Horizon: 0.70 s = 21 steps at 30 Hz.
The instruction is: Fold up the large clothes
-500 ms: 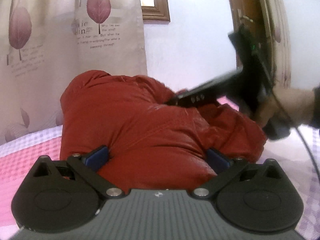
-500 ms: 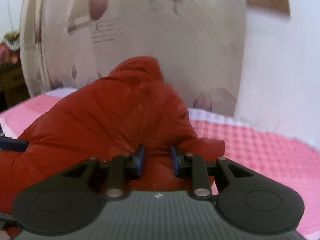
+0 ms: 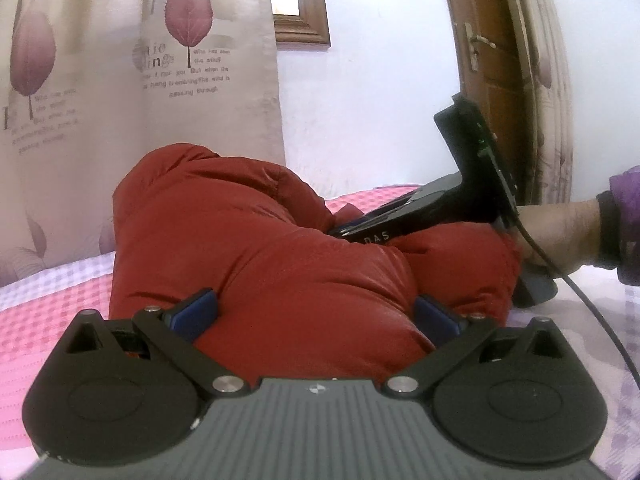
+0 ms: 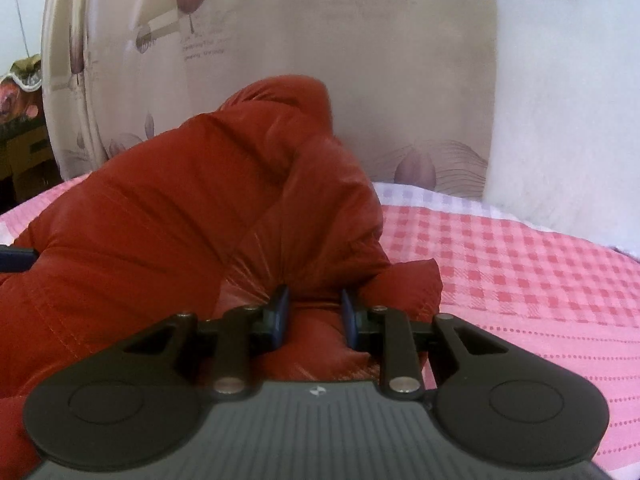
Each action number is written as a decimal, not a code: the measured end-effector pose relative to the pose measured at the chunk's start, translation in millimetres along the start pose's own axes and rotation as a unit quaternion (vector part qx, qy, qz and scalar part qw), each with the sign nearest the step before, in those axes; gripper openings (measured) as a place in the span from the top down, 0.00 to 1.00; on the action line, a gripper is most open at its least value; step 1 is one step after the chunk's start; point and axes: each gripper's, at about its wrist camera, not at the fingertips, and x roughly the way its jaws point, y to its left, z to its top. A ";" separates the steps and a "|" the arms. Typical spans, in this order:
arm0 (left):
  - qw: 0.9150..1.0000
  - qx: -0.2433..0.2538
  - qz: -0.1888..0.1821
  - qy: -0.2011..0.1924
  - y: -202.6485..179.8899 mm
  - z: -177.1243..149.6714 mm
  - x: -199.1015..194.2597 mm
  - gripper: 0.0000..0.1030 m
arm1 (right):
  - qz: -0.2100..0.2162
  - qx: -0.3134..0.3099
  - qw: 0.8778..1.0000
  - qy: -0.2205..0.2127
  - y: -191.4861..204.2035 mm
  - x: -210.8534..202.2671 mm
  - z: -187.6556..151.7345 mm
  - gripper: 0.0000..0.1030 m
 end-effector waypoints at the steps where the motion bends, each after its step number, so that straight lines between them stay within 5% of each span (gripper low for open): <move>1: 1.000 0.006 0.001 0.002 -1.2 0.1 0.4 0.00 | 0.003 0.007 1.000 0.000 -2.7 -1.8 0.9 0.76; 4: 1.000 0.020 0.007 0.010 -3.4 0.7 1.5 0.00 | -0.003 0.045 0.999 0.008 -8.1 -18.1 16.5 0.74; 7: 1.000 0.018 0.009 0.011 -0.6 1.0 1.7 0.00 | 0.007 0.049 0.998 -0.034 -4.8 -60.5 23.2 0.73; 13: 1.000 0.014 0.009 0.008 1.5 1.0 0.6 0.00 | 0.013 0.025 0.998 -0.051 26.6 -141.3 -2.2 0.73; 18: 1.000 0.010 0.005 0.006 4.7 3.6 -3.5 0.00 | -0.016 0.062 0.998 0.003 36.9 -143.0 -42.8 0.73; 21: 1.000 -0.001 0.002 0.003 10.5 13.2 -16.6 0.00 | -0.007 0.116 0.993 -0.002 34.9 -136.2 -50.7 0.89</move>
